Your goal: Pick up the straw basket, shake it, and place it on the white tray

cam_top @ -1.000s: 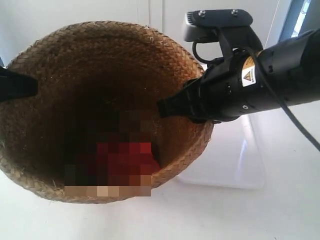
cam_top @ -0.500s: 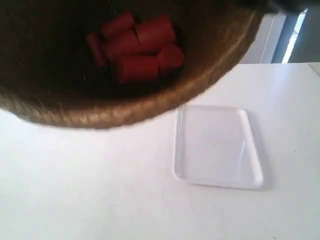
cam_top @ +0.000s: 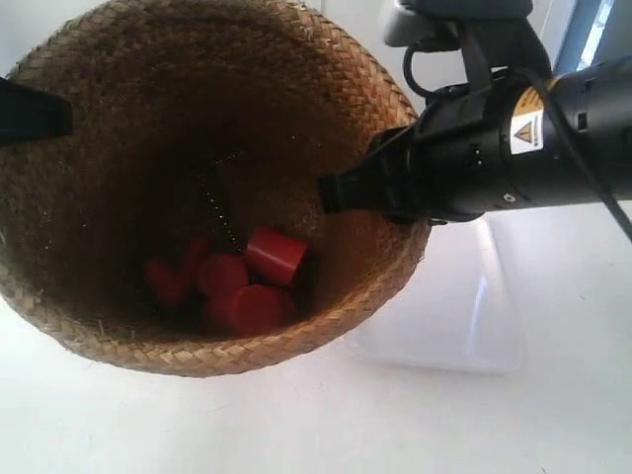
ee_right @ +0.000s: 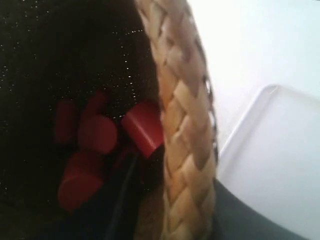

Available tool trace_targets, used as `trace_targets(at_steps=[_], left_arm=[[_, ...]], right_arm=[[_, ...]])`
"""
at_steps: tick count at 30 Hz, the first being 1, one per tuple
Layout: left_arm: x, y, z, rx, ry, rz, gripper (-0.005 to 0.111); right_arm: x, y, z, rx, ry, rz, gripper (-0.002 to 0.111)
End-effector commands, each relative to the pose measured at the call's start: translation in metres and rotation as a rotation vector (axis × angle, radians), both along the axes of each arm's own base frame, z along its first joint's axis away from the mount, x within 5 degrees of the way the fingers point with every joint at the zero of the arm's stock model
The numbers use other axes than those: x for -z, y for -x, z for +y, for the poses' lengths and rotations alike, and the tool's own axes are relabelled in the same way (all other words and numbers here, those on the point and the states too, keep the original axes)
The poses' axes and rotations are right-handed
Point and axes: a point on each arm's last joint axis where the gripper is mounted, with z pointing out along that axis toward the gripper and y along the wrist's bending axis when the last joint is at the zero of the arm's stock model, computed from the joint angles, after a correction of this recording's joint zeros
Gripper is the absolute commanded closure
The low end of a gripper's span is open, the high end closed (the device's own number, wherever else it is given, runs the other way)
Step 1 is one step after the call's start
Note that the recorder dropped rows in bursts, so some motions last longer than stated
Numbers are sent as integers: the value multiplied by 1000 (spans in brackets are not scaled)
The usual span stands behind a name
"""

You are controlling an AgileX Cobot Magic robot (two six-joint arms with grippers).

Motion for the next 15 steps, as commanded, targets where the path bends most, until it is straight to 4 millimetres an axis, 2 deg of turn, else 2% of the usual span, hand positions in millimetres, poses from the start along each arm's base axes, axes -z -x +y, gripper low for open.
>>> trace_targets(at_steps=[1, 8, 11, 13, 15], left_arm=[[-5, 2, 0, -11, 26, -34, 107], [18, 2, 3, -16, -25, 18, 107], [18, 0, 4, -40, -24, 2, 107], [5, 2, 4, -31, -22, -35, 107], [-24, 14, 2, 2, -18, -115, 107]], right_arm=[[10, -6, 2, -3, 47, 28, 108], [23, -14, 7, -1, 73, 75, 108], [24, -15, 7, -1, 77, 81, 108], [12, -11, 5, -1, 71, 67, 108], [-20, 0, -2, -9, 64, 23, 108]])
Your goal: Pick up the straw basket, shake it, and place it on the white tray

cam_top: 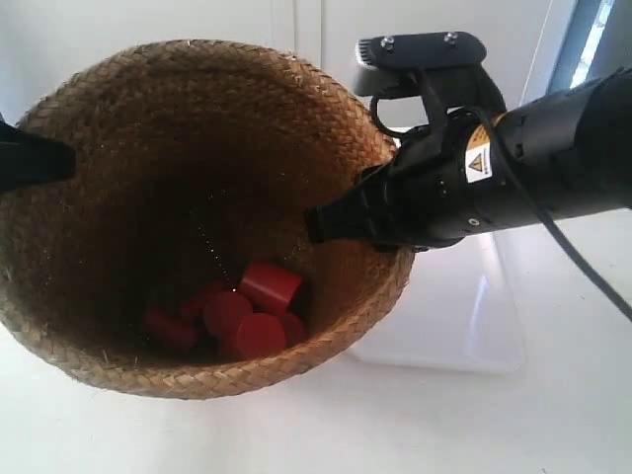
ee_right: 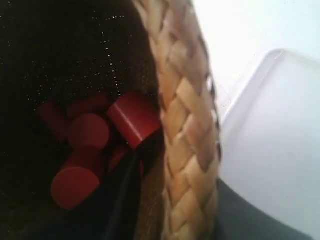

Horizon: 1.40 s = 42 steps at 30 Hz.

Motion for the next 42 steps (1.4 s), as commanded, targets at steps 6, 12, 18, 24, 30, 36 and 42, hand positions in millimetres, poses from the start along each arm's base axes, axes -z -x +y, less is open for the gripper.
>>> trace_targets(at_steps=[6, 12, 18, 24, 30, 36, 42], left_arm=[[-70, 37, -4, 93, -13, -244, 107], [-3, 5, -2, 7, 54, -8, 107], [-11, 6, -1, 8, 37, -53, 107], [-9, 6, -2, 20, 35, -41, 107], [-8, 5, 0, 11, -3, -48, 107], [-4, 0, 6, -53, -45, -92, 107], [-105, 56, -1, 51, 32, -373, 107]], right_arm=[[-100, 53, -31, -51, -181, -338, 108], [-6, 16, -16, 12, -10, 30, 108], [-18, 15, -15, -2, -43, -54, 108], [-17, 14, -15, -2, -44, -54, 108], [0, 4, -9, -11, 3, 5, 108], [9, -4, -4, -11, 15, 26, 108], [-100, 43, -24, -109, -80, -144, 108]])
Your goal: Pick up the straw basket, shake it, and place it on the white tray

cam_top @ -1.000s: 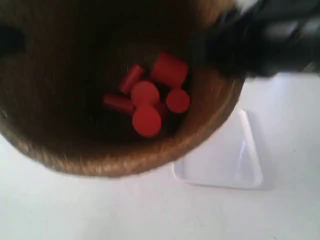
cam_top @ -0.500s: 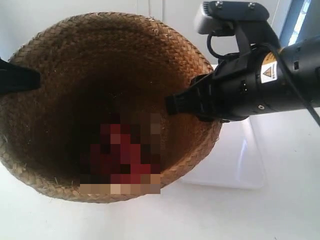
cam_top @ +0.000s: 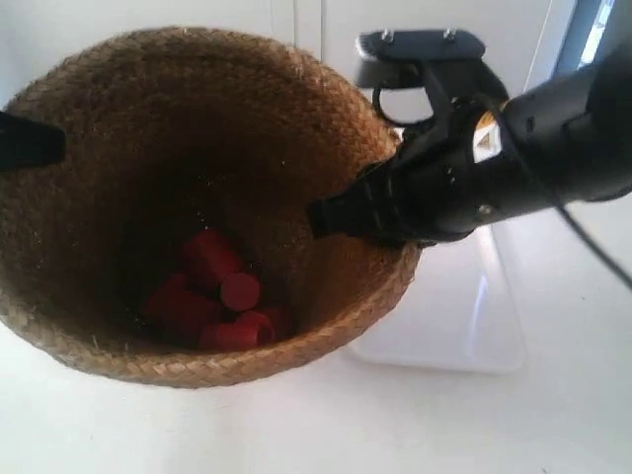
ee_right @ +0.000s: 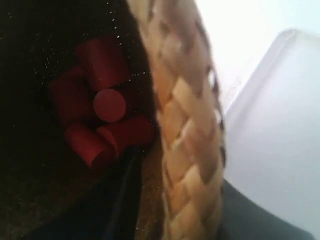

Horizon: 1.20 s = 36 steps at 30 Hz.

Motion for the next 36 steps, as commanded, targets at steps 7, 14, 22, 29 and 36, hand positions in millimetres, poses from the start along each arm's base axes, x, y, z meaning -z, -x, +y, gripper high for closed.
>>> trace_targets(at_steps=[7, 14, 22, 29, 36], left_arm=[[16, -6, -1, 11, 14, 66, 107], [-3, -7, 0, -25, 57, -14, 107], [-1, -5, -2, 19, 23, -8, 107], [-3, -13, -4, -9, 138, 4, 107], [-20, -53, -20, 50, 257, 52, 107]], right_arm=[[21, 4, -11, 51, -70, -13, 108], [-11, 7, -13, 31, -118, -143, 108], [-3, 8, -13, 25, -83, -88, 108], [-5, 1, -13, 33, -72, -102, 108], [-37, -28, -33, 122, -11, -60, 108]])
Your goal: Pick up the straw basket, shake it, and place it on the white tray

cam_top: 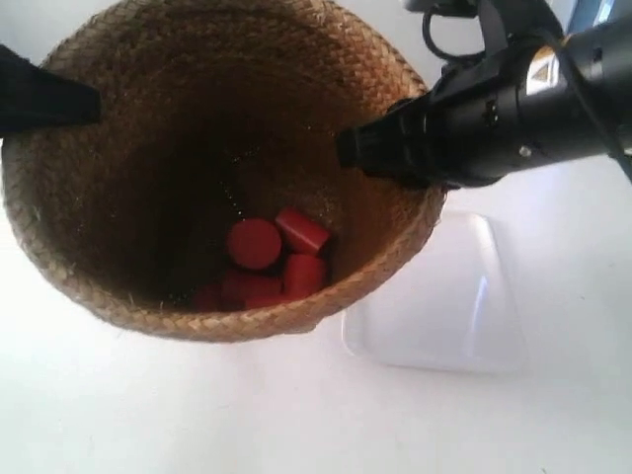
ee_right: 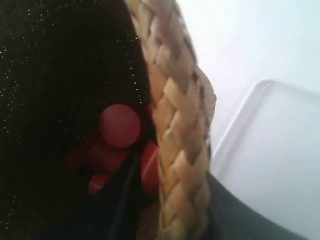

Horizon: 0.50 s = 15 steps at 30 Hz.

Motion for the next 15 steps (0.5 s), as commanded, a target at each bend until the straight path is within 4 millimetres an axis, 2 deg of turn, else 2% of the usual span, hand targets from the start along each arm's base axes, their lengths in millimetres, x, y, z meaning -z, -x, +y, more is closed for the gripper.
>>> trace_targets(at_steps=[1, 9, 13, 15], left_arm=[[-18, -27, -14, 31, 99, -3, 107], [-15, -73, -57, 119, 130, 84, 107], [-3, -88, -82, 170, 108, 161, 107], [8, -98, -97, 181, 123, 218, 107]], right_arm=[[-24, -21, -18, 61, 75, 30, 108], [-40, -47, -51, 110, 212, 227, 108], [-42, -52, -69, 140, 282, 299, 108], [-43, -62, -83, 171, 349, 286, 108]])
